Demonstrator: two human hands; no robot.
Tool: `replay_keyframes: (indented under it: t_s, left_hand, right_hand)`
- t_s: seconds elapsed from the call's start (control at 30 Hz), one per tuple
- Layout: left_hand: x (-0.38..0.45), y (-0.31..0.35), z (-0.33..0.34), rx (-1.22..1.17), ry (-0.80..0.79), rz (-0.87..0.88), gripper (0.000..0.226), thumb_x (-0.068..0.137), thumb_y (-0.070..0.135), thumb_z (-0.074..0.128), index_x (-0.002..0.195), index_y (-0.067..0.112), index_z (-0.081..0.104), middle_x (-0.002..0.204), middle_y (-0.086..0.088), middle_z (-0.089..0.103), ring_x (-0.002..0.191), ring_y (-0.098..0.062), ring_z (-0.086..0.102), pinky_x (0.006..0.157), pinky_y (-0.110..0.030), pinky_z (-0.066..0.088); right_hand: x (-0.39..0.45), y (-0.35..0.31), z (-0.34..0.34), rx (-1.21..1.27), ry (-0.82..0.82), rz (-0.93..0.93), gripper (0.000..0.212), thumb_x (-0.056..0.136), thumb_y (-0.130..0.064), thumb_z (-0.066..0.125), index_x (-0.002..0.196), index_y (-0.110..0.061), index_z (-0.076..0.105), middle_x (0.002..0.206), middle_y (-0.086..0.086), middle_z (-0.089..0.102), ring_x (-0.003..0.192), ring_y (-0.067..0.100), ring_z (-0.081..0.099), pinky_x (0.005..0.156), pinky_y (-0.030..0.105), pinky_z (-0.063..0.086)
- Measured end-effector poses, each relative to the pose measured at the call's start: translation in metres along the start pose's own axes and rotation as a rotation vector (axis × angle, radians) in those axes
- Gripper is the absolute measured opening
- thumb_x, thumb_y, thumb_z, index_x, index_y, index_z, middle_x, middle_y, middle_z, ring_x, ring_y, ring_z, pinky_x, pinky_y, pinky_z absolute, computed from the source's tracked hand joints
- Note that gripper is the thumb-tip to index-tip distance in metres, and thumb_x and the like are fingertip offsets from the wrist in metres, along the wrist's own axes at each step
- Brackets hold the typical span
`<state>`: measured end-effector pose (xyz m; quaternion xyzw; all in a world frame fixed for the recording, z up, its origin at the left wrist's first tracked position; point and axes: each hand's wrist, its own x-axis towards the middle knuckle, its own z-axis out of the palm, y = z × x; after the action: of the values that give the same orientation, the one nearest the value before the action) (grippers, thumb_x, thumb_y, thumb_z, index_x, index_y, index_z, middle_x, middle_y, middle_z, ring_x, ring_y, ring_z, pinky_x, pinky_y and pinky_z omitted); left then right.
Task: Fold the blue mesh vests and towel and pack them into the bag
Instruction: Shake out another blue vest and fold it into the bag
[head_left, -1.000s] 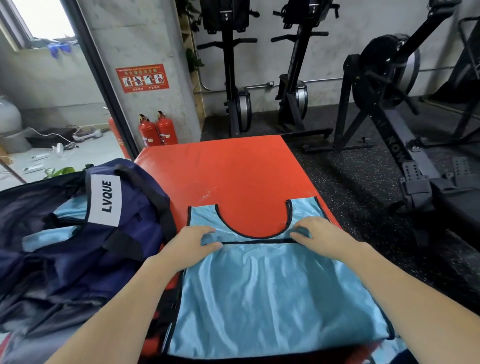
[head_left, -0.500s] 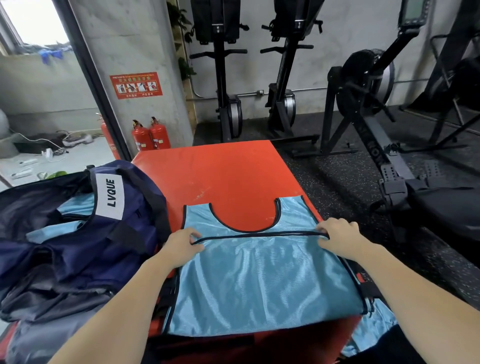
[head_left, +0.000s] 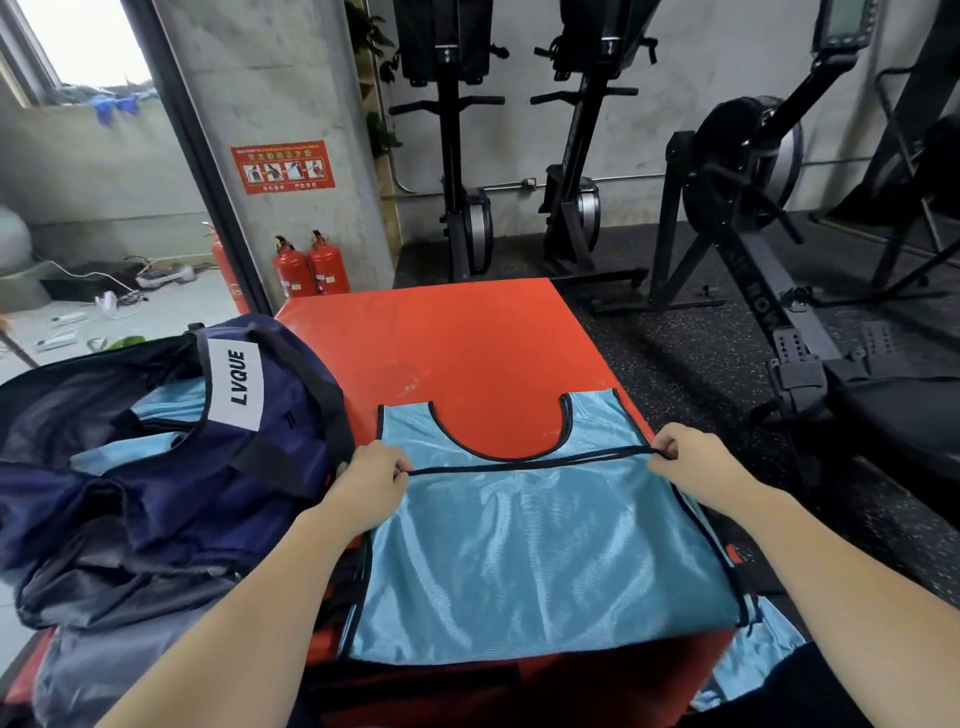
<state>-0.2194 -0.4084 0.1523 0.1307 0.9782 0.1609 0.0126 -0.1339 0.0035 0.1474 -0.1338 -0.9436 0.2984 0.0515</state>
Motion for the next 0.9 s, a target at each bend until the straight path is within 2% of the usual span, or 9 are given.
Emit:
replay_keyframes:
  t_s: [0.13,0.2,0.3,0.4,0.53,0.6,0.67,0.8,0.9]
  left_hand:
    - [-0.007,0.000,-0.002,-0.191,0.037,-0.009,0.011,0.097,0.014,0.048,0.093,0.021,0.056,0.082,-0.006,0.062,0.065,-0.017,0.054,0.062,-0.034,0.050]
    - [-0.010,-0.003,-0.005,-0.263,0.027,-0.017,0.011,0.096,0.016,0.052,0.096,0.024,0.059,0.080,-0.004,0.065,0.062,-0.018,0.055,0.055,-0.027,0.049]
    - [-0.010,-0.009,-0.015,-0.263,-0.001,-0.029,0.010,0.091,0.019,0.064,0.092,0.029,0.064,0.078,0.009,0.062,0.071,-0.006,0.055,0.057,-0.008,0.037]
    - [-0.007,-0.013,-0.022,-0.231,0.043,-0.042,0.019,0.087,0.022,0.070,0.070,0.029,0.064,0.061,0.005,0.058,0.059,-0.005,0.047,0.055,-0.013,0.035]
    - [0.010,-0.007,-0.026,-0.332,0.262,-0.103,0.009,0.090,0.021,0.068,0.082,0.023,0.070,0.064,0.010,0.060,0.064,-0.009,0.052,0.057,-0.017,0.035]
    - [0.024,0.001,-0.028,-0.355,0.369,-0.114,0.007,0.093,0.019,0.066,0.091,0.020,0.072,0.073,0.010,0.064,0.073,-0.012,0.056,0.063,-0.020,0.036]
    - [0.039,0.004,-0.023,-0.398,0.417,-0.141,0.012,0.094,0.014,0.062,0.099,0.016,0.073,0.081,0.007,0.066,0.080,-0.012,0.057,0.068,-0.017,0.035]
    - [0.057,-0.004,-0.004,-0.394,0.275,-0.204,0.019,0.091,0.008,0.060,0.108,0.012,0.068,0.081,0.000,0.068,0.079,-0.016,0.060,0.062,-0.012,0.037]
    - [0.060,-0.012,0.002,-0.237,0.164,-0.209,0.006,0.087,0.012,0.067,0.092,0.012,0.070,0.072,0.001,0.066,0.074,-0.021,0.062,0.062,-0.021,0.036]
  right_hand:
    - [-0.002,0.001,0.001,0.060,0.007,-0.007,0.008,0.091,-0.019,0.065,0.087,-0.024,0.061,0.085,0.002,0.066,0.077,0.017,0.061,0.060,0.023,0.041]
    - [-0.002,0.002,0.000,0.084,0.005,-0.014,0.007,0.091,-0.019,0.067,0.088,-0.025,0.065,0.088,-0.001,0.067,0.083,0.013,0.061,0.063,0.019,0.040]
    - [0.001,0.002,-0.001,0.118,0.010,-0.011,0.006,0.090,-0.019,0.071,0.092,-0.025,0.071,0.088,-0.004,0.070,0.086,0.010,0.063,0.067,0.015,0.041]
    - [0.006,-0.002,0.001,0.169,0.046,-0.021,0.008,0.088,-0.017,0.072,0.089,-0.024,0.073,0.085,-0.007,0.071,0.085,0.006,0.064,0.069,0.013,0.042]
    - [0.024,-0.012,0.006,0.259,0.152,-0.038,0.004,0.089,-0.021,0.070,0.092,-0.024,0.071,0.085,-0.007,0.070,0.082,0.004,0.062,0.070,0.012,0.042]
    - [0.039,-0.015,0.010,0.298,0.212,-0.032,0.003,0.090,-0.026,0.068,0.092,-0.027,0.071,0.084,-0.007,0.069,0.083,0.008,0.063,0.076,0.023,0.048]
    - [0.053,-0.016,0.017,0.288,0.232,0.000,0.002,0.090,-0.030,0.067,0.090,-0.029,0.069,0.085,-0.007,0.069,0.083,0.011,0.063,0.079,0.031,0.051]
    - [0.070,-0.006,0.032,0.106,0.080,0.074,0.005,0.089,-0.028,0.071,0.089,-0.025,0.067,0.089,-0.002,0.070,0.088,0.017,0.064,0.083,0.034,0.053]
    - [0.074,0.000,0.031,0.071,0.077,0.073,0.008,0.088,-0.030,0.072,0.085,-0.023,0.071,0.084,-0.003,0.071,0.084,0.015,0.065,0.079,0.032,0.052]
